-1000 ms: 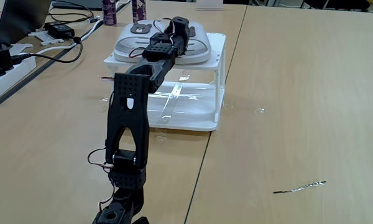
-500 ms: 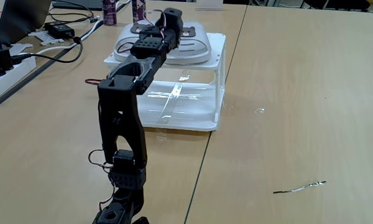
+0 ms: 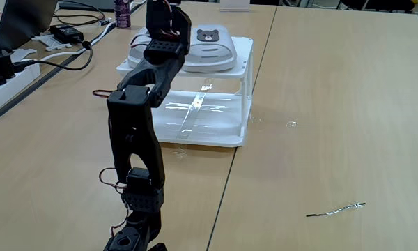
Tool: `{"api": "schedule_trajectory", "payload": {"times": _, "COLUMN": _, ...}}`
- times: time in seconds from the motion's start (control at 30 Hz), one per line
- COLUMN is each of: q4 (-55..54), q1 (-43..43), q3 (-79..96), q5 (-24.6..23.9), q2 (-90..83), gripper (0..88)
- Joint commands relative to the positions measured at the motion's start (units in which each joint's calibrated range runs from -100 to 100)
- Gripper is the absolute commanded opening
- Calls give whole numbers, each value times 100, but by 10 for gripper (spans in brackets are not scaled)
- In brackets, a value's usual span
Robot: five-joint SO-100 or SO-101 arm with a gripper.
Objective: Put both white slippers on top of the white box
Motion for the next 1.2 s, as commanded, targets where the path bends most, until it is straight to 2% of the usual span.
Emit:
{"api": "schedule_trajectory", "payload": {"times": 0.0, "q4": -1397, "q1": 26, "q3": 449, "q5": 42, "q2": -1277, "gripper": 7}}
{"api": "schedule_trajectory", "payload": {"times": 0.13, "q4": -1837, "q1": -39, "q3": 2578, "q5": 42, "q2": -2910, "gripper": 7}}
{"api": "schedule_trajectory", "payload": {"times": 0.3, "q4": -1872, "q1": -7, "q3": 5772, "q5": 42, "q2": -5619, "gripper": 7}}
{"api": "schedule_trajectory", "payload": {"times": 0.57, "q4": -2795, "q1": -39, "q3": 8704, "q5": 42, "q2": -8362, "gripper": 7}}
{"api": "schedule_trajectory", "payload": {"times": 0.73, "q4": -3408, "q1": -138, "q3": 9317, "q5": 42, "q2": -9153, "gripper": 7}}
{"api": "schedule_trajectory", "payload": {"times": 0.87, "q4": -3416, "q1": -656, "q3": 9317, "q5": 42, "q2": -9161, "gripper": 7}}
{"api": "schedule_trajectory", "payload": {"times": 1.17, "q4": -3408, "q1": -697, "q3": 9317, "q5": 42, "q2": -9144, "gripper": 7}}
